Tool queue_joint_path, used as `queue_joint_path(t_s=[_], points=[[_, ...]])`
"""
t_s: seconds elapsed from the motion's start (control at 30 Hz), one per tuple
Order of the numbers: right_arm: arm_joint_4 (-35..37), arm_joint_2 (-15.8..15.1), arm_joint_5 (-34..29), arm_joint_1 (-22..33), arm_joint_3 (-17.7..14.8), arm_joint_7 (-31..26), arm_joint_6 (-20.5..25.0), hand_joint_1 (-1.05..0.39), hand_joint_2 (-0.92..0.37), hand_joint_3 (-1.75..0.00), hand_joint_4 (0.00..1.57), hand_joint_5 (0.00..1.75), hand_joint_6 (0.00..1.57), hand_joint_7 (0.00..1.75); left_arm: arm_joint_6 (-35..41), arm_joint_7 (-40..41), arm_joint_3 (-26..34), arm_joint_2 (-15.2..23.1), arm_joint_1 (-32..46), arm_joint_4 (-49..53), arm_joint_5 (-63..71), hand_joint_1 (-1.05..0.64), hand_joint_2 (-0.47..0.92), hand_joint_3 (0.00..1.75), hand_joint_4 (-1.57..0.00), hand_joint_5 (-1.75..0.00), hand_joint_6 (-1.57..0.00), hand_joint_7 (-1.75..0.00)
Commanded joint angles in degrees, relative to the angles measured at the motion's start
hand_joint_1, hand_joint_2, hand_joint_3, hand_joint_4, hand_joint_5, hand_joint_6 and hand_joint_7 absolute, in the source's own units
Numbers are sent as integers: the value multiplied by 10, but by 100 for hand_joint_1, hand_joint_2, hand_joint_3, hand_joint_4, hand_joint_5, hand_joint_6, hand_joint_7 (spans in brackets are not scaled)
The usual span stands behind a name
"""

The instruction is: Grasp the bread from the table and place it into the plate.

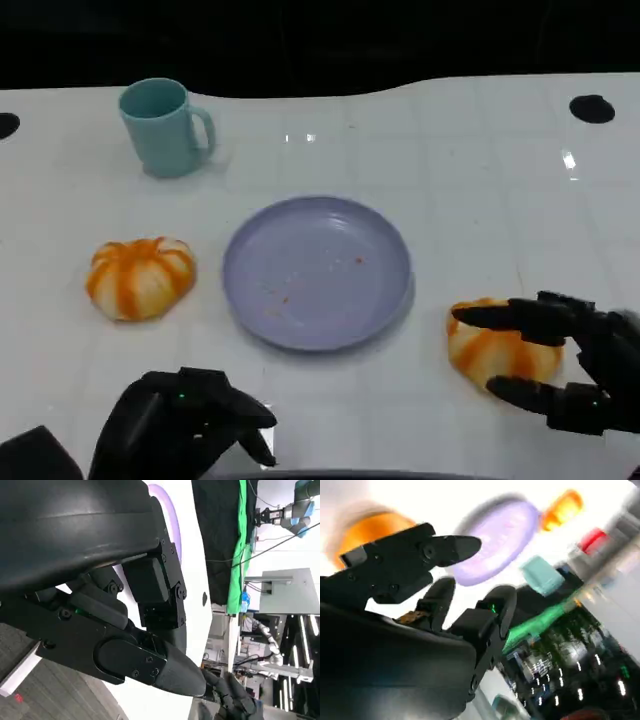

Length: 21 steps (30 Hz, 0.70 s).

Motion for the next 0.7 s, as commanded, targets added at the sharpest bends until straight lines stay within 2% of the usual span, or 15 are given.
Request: queue_joint_path(t_s=[0.03, 0.13, 0.23, 0.53, 0.7], points=[[-82, -50, -52, 14, -13, 42, 85, -57, -86, -1, 10, 36, 33, 0, -1, 0, 2, 6, -3, 3, 4, -98, 92, 3, -110, -113, -132, -46], [-131, -67, -84, 21, -12, 67, 138, -58, -84, 0, 5, 35, 29, 0, 1, 1, 1, 5, -5, 3, 4, -98, 92, 2, -110, -113, -132, -47], [-164, -79, -105, 24, -10, 84, 173, -57, -82, 0, 4, 35, 29, 0, 7, 5, 0, 3, -5, 1, 4, -98, 92, 2, -110, -114, -132, -47], [-162, -110, -154, 2, 15, 99, 196, -58, -81, 0, 7, 37, 32, 1, 0, 5, -2, -3, -7, 5, 8, -98, 92, 2, -109, -115, -132, -48], [-134, -108, -175, -22, 42, 99, 207, -53, -80, 0, 12, 36, 36, 2, 5, 5, -2, -3, -5, 0, 7, -98, 92, 1, -109, -115, -132, -48]])
